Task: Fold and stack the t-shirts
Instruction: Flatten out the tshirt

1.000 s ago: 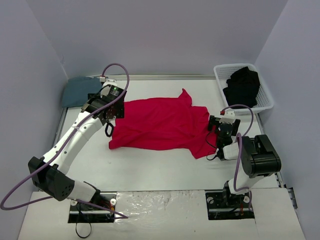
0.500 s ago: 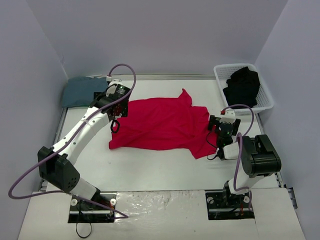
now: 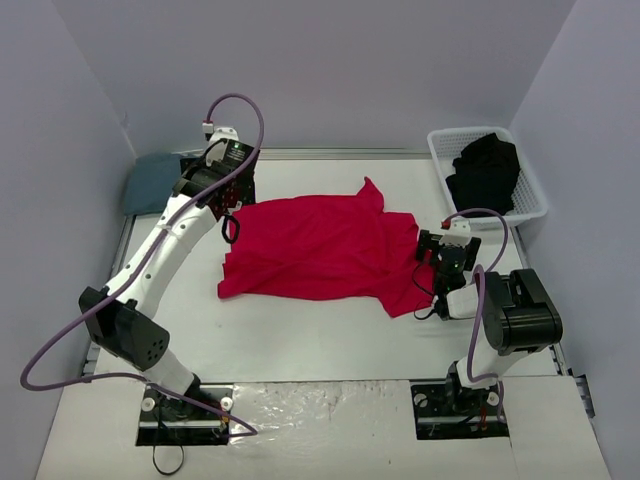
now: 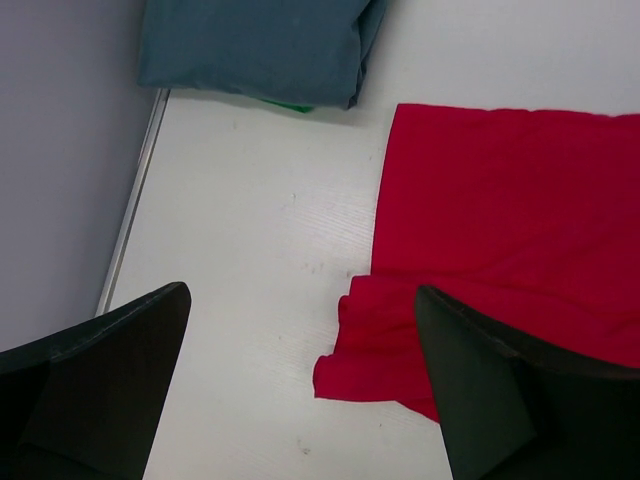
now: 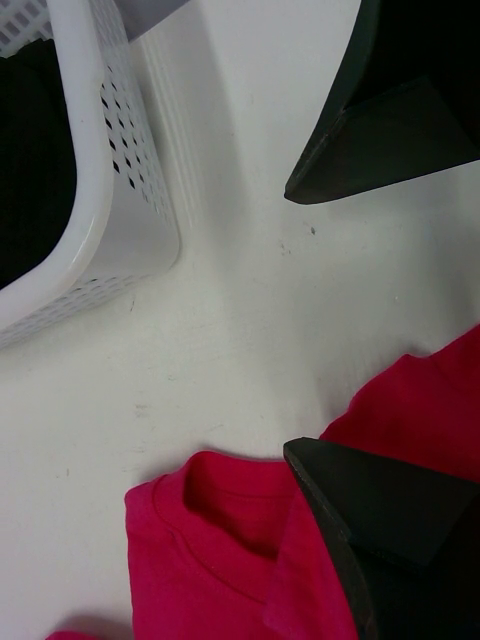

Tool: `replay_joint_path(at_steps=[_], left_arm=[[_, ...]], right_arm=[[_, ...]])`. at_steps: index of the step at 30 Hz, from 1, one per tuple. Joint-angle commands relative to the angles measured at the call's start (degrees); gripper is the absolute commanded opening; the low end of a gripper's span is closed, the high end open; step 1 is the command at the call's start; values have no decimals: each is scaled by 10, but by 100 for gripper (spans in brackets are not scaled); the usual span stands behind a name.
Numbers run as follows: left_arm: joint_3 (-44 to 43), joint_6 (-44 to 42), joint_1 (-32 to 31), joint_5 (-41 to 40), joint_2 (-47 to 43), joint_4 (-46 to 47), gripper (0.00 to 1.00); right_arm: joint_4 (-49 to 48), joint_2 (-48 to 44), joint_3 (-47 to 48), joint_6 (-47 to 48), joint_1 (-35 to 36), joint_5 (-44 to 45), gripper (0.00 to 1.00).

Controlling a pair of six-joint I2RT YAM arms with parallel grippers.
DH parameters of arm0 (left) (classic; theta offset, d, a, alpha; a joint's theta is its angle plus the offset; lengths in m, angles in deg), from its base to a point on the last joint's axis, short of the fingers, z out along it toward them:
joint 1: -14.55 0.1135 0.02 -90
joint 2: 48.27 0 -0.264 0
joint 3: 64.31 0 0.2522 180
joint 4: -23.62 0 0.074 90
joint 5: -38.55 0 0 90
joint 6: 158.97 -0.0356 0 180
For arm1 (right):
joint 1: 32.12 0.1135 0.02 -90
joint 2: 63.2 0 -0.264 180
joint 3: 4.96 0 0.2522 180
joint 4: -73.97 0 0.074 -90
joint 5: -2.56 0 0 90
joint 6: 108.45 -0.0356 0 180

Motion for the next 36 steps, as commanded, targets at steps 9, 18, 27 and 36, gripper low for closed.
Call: replay_joint_path(at_steps=[9, 18, 27, 36], left_arm=[[75, 18, 5, -9, -84, 96, 94], [117, 5, 38, 45, -107, 111, 94], [138, -23, 78, 135, -122, 144, 94], [117, -27, 85, 140, -91, 117, 94]], right_arm=[[-93, 2, 17, -8, -4, 2, 100], [-91, 2, 18, -8, -5, -2, 100], [-90, 2, 19, -9, -7, -3, 100], [-90, 2, 19, -9, -7, -5, 100]])
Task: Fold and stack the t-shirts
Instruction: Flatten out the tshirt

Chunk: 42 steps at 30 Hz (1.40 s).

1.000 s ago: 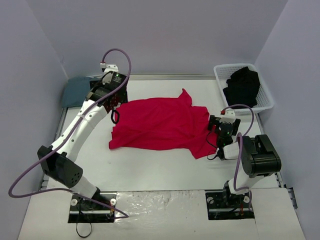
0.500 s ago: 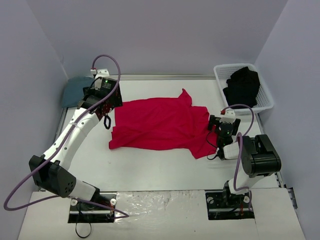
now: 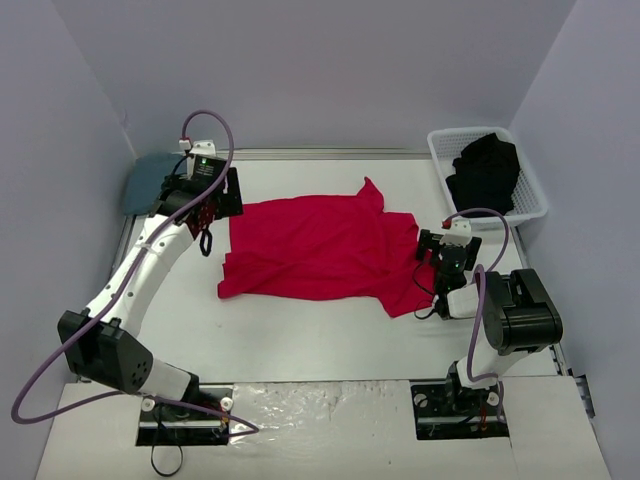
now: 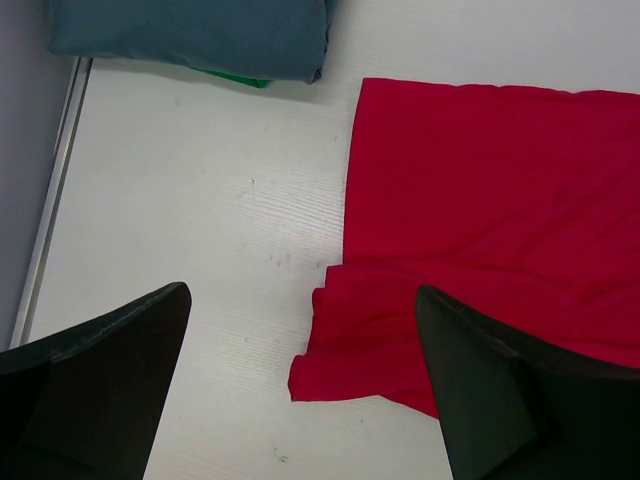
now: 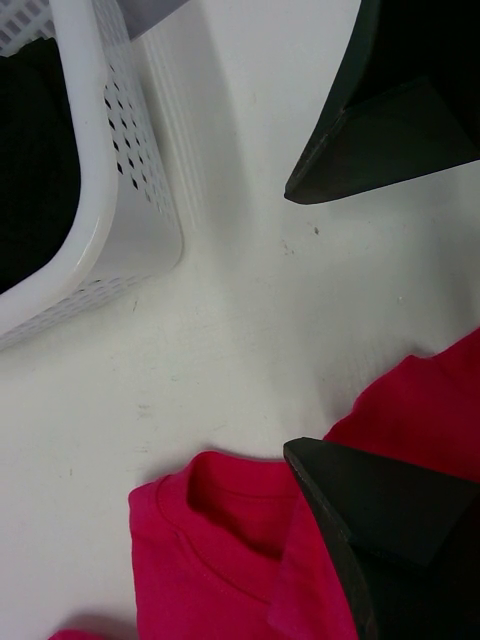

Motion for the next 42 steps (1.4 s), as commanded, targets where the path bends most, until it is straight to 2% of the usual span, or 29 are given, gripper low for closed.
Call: replay_joint_path(at_steps=[1, 5, 9, 17, 21, 32, 42], left_arm=[[-35, -2, 7, 6, 5, -6, 94], [-39, 8, 15, 19, 30, 24, 94], [-72, 29, 24, 37, 66, 7, 94], [-123, -3, 25, 35, 116, 1, 94], [-126, -30, 40, 52, 107, -9, 94], [-23, -64, 56, 86, 32, 43, 94], [-60, -68, 78, 109, 65, -4, 94]], right_arm=[[-89, 1, 16, -7, -4, 0, 100], [-89, 0, 17, -7, -4, 0, 100], [-88, 1, 17, -7, -4, -2, 100], [-88, 0, 17, -7, -6, -2, 100], [-88, 1, 18, -8, -5, -3, 100], [-88, 0, 18, -7, -6, -4, 100], [-87, 1, 18, -8, -6, -5, 100]])
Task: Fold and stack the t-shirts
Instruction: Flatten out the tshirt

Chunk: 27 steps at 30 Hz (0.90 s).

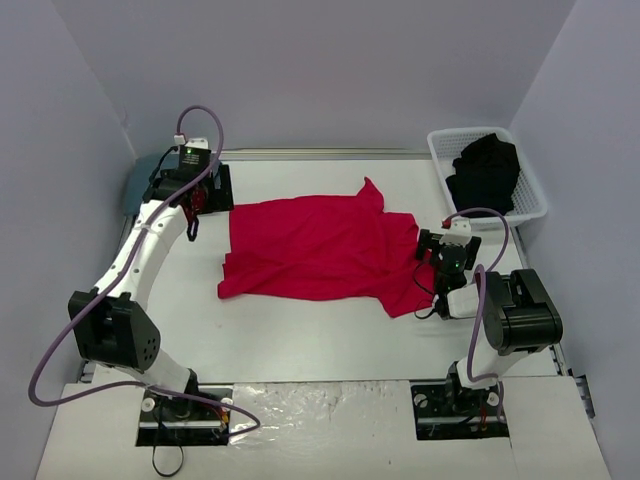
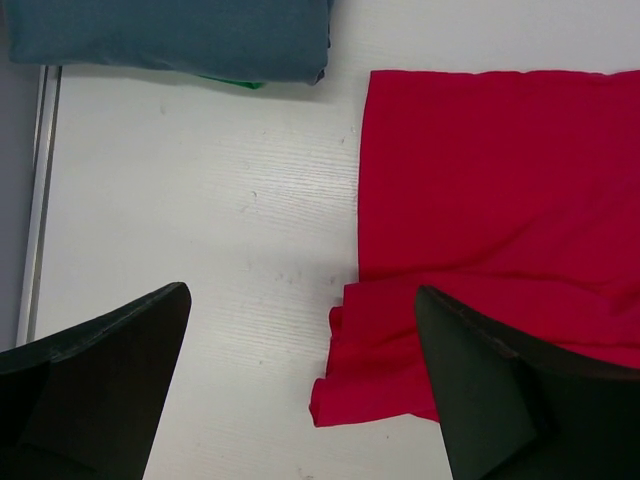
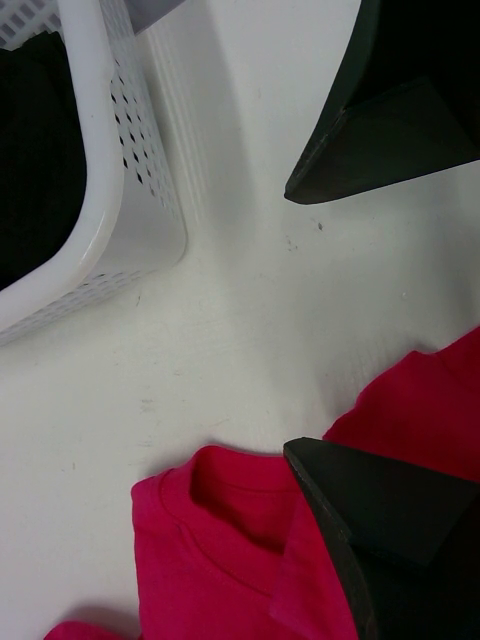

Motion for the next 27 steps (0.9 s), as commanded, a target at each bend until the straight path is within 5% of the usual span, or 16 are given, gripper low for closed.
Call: replay_joint_path(at_steps=[1, 6, 8, 11, 14, 21, 27], left_arm=[[-38, -7, 5, 6, 9, -21, 94], [-69, -36, 7, 20, 39, -27, 100], [-83, -46, 6, -5, 46, -27, 73], [-91, -56, 6, -45, 64, -37, 62], [-100, -87, 7, -28, 76, -57, 75], [-70, -125, 5, 52, 54, -57, 79], [-63, -152, 2, 50, 49, -63, 92]], right_arm=[[-88, 0, 16, -7, -5, 1, 100], [-87, 1, 16, -7, -5, 1, 100], [-87, 1, 16, -7, -5, 0, 100], [-87, 1, 16, -8, -6, 0, 100], [-87, 1, 16, -7, -6, 0, 100], [-86, 1, 16, -7, -6, 1, 100], [-87, 1, 16, -8, -7, 0, 100]])
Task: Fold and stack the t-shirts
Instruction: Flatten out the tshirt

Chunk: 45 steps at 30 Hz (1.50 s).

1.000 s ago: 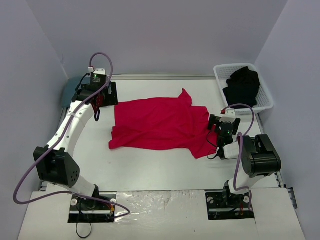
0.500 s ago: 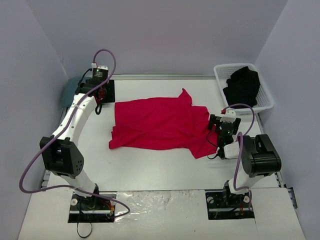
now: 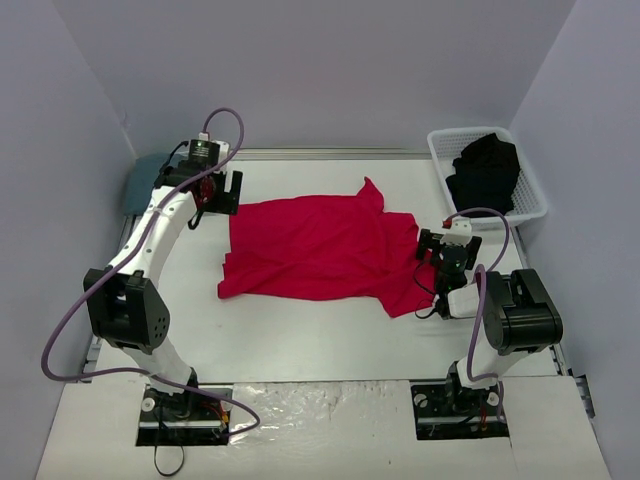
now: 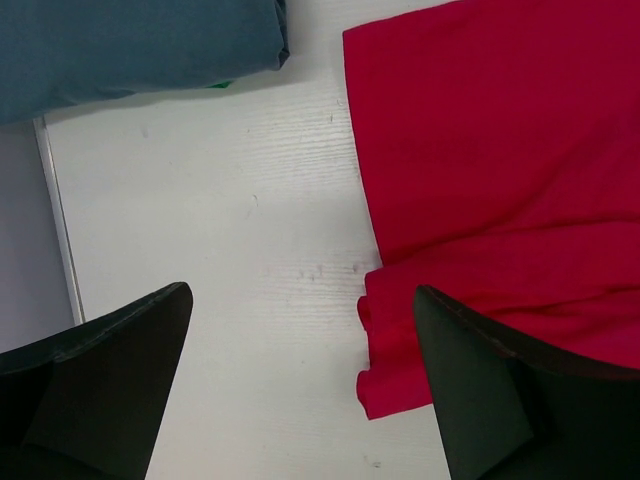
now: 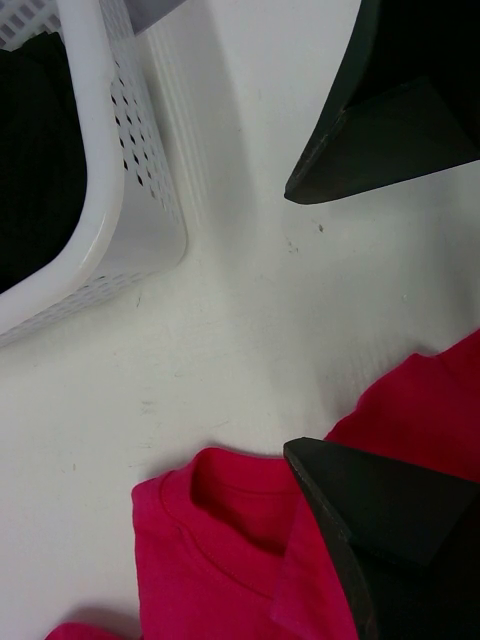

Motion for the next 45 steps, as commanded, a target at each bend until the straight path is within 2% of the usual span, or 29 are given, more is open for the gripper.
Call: replay_joint_path(at_steps=[1, 5, 10, 14, 25, 32, 33, 37, 40, 41, 43, 45], left_arm=[[-1, -35, -2, 7, -29, -23, 93], [-24, -88, -2, 23, -24, -63, 93], [-64, -113, -2, 15, -8, -105, 94], [-45, -132, -6, -17, -10, -96, 94], [25, -138, -6, -42, -35, -95, 94], [-11, -133, -7, -43, -9, -88, 94], [-14, -134, -7, -43, -7, -88, 94], [-14, -132, -7, -42, -8, -88, 94], [-1, -127, -7, -37, -11, -82, 94], [1, -126, -7, -37, -11, -81, 93], [9, -124, -7, -37, -15, -76, 93], [14, -124, -7, -37, -21, -74, 93]], right_arm=[[-87, 1, 16, -8, -3, 3, 100], [-87, 1, 16, -7, -4, 3, 100], [-86, 1, 16, -8, -3, 3, 100], [-88, 2, 16, -8, -3, 3, 100], [-87, 2, 17, -8, -3, 1, 100], [-68, -3, 22, -8, -4, -2, 100], [-63, -4, 25, -1, -6, -34, 100], [-9, -31, 46, 19, -7, -76, 100], [154, -50, 119, 9, -4, -87, 100], [243, -51, 145, -1, -5, -87, 100], [311, -59, 210, -8, -4, -88, 100], [396, -74, 260, 6, -5, -145, 100]])
